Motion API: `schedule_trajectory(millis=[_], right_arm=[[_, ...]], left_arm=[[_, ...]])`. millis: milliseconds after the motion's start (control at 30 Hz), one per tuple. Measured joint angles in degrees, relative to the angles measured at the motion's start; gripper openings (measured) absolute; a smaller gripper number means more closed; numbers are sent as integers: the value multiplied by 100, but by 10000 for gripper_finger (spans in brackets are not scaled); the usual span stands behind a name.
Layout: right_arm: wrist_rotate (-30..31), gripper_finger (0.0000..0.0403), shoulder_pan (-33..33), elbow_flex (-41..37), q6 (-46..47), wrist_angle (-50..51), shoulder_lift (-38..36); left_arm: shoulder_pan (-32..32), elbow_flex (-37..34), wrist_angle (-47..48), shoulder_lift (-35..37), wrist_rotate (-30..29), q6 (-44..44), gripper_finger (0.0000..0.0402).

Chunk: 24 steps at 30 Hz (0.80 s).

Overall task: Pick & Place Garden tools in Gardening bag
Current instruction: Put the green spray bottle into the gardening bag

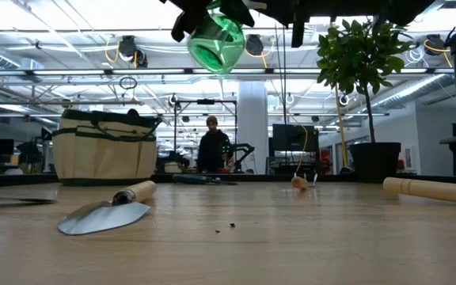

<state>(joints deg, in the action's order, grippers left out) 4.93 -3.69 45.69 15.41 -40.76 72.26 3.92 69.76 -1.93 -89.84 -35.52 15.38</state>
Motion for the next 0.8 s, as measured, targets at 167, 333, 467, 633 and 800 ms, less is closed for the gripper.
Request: schedule_trajectory(millis=[167, 333, 467, 633, 800], right_arm=[[-29, 56, 1, 7, 10, 48, 10], [-30, 87, 1, 7, -5, 40, 16], [-39, 101, 8, 11, -8, 25, 16], [187, 112, 10, 15, -69, 39, 6], [389, 132, 10, 15, -313, 11, -59]], left_arm=[[67, 1, 50, -5, -69, -47, 225], [134, 0, 63, 28, -266, -203, 220], [137, 0, 62, 74, -276, -246, 219], [159, 0, 284, 219, -584, -392, 218], [220, 0, 1289, 574, -1439, -197, 217]])
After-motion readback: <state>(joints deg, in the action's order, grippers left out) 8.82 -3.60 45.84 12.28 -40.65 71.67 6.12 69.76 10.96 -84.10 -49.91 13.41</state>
